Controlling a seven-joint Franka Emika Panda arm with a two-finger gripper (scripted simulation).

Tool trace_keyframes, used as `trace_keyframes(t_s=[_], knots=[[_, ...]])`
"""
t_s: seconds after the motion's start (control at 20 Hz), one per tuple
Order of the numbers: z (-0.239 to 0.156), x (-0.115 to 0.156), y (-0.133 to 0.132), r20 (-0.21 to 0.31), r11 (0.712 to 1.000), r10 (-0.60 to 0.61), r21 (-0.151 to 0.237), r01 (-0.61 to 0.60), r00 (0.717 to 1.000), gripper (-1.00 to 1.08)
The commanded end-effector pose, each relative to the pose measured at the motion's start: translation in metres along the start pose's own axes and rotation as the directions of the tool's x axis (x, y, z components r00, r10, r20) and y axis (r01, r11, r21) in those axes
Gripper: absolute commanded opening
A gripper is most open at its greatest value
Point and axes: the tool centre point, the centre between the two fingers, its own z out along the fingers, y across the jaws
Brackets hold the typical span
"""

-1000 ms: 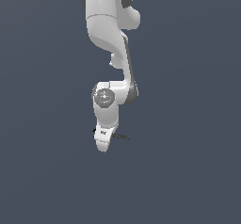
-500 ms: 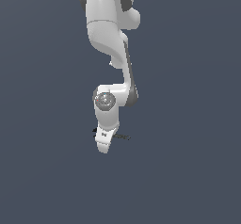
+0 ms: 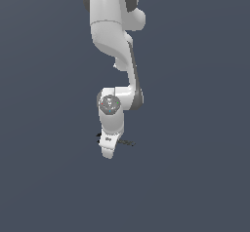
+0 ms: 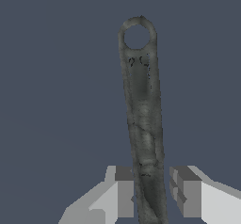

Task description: Pick up the object and move it to a goal position.

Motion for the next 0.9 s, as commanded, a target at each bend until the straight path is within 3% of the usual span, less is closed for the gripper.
trace_keyframes(t_s=[0.0,0.45,0.85], knots=[[-0.003,0.002,-0.001,0.000,1.000,0.000,-0.001,0.000,1.000,-1.00],[-0.035,0.021,-0.019,0.001,1.000,0.000,-0.001,0.000,1.000,-1.00],[-0.097,0.059,-0.052,0.004,1.000,0.000,-0.001,0.000,1.000,-1.00]])
